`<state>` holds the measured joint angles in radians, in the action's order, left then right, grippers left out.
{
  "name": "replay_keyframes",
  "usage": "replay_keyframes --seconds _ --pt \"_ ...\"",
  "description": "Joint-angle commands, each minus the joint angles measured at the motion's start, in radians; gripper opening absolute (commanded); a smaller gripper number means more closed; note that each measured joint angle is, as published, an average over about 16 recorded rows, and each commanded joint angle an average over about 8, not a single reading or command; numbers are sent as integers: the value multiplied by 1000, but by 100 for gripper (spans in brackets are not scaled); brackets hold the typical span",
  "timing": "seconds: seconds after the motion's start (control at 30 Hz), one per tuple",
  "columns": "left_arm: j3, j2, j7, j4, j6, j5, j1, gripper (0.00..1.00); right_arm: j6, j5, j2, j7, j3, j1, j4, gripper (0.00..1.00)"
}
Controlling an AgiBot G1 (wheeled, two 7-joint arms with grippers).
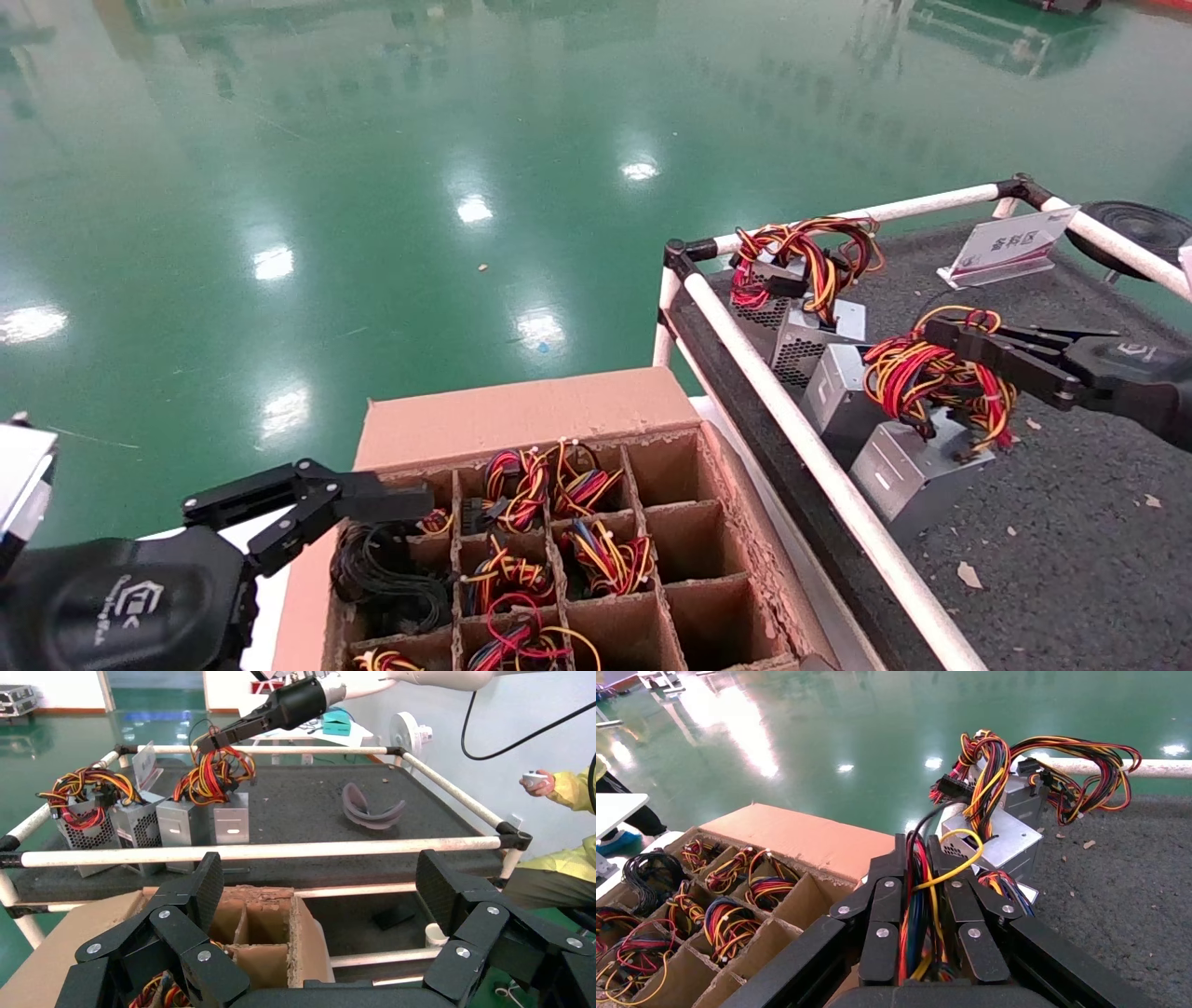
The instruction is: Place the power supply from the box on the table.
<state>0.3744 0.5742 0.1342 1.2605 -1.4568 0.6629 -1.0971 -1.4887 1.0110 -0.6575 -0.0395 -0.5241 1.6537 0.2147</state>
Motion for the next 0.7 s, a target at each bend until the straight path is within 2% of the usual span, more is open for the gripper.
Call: replay_keyframes --seconds 0.03,0.7 --pt "0 0 0 0 0 0 0 100 4 4 -2 0 -3 3 -4 100" --pt "0 0 0 0 0 0 0 100 -6 -7 3 -1 4 -3 5 100"
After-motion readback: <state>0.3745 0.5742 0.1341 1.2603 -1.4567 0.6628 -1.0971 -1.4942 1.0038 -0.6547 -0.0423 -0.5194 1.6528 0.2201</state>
